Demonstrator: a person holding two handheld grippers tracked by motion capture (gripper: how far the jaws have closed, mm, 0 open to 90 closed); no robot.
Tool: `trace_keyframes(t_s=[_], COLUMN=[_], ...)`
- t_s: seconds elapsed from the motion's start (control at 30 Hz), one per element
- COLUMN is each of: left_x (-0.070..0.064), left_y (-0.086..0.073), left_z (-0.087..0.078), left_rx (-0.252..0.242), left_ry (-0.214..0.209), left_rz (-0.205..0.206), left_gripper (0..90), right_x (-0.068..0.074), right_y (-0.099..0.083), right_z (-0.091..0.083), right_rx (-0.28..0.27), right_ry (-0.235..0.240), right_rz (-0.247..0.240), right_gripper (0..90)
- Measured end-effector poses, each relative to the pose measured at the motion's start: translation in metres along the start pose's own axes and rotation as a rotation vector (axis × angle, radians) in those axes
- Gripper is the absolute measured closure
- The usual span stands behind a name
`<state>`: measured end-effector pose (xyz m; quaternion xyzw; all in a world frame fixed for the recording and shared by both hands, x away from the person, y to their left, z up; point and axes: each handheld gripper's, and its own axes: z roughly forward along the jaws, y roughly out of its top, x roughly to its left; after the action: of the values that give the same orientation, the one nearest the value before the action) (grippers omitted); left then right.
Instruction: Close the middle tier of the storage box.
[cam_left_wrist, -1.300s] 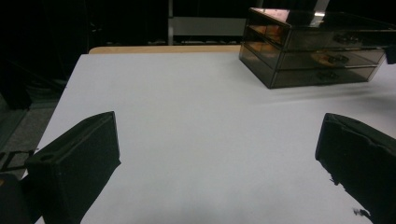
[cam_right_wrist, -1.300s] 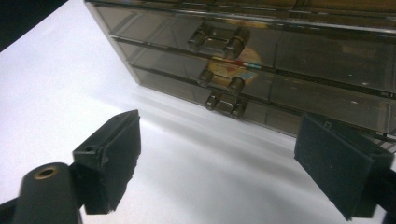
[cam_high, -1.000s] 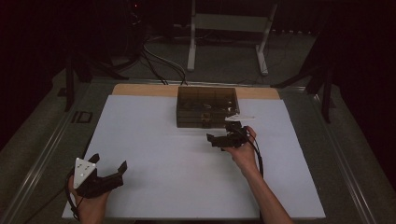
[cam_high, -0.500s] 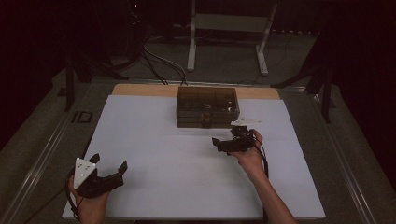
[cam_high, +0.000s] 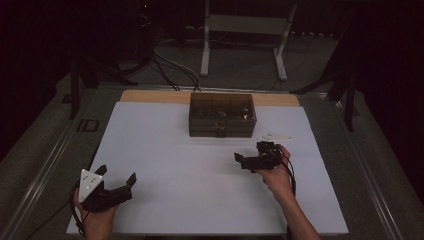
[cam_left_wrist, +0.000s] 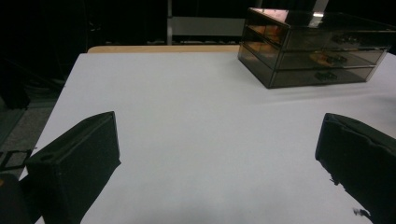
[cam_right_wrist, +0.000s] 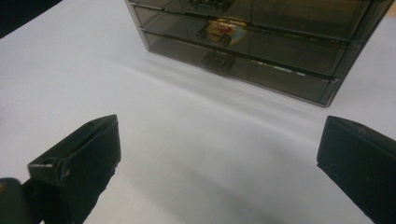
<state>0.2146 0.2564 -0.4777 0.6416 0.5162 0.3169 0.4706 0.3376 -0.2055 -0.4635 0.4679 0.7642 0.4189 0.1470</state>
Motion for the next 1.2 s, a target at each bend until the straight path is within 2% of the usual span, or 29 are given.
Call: trace_keyframes(t_s=[0.17,0.67,0.9,1.2], left_x=[0.000,-0.001,-0.001,-0.001], left_y=[0.000,0.000,0.000,0.000], left_z=[0.000,0.000,-0.001,-0.002], left_rx=[-0.001,0.003,0.004,0.001], left_ry=[-0.003,-0.008,-0.011,-0.012], left_rz=[0.000,0.003,0.004,0.004], left_gripper=[1.1,1.1,1.1,1.1], right_x=[0.000,-0.010,-0.013,-0.018], right_y=[-0.006,-0.023,-0.030,-0.042], right_z=[-0.010,-0.031,-0.046,-0.060], right_rx=[-0.013,-0.057,-0.085,-0.127], right_ry=[-0.013,-0.019,-0.038,-0.056], right_rz=[-0.023,-0.012,-0.031,-0.021], right_gripper=[0.0,0.0,0.0,0.0])
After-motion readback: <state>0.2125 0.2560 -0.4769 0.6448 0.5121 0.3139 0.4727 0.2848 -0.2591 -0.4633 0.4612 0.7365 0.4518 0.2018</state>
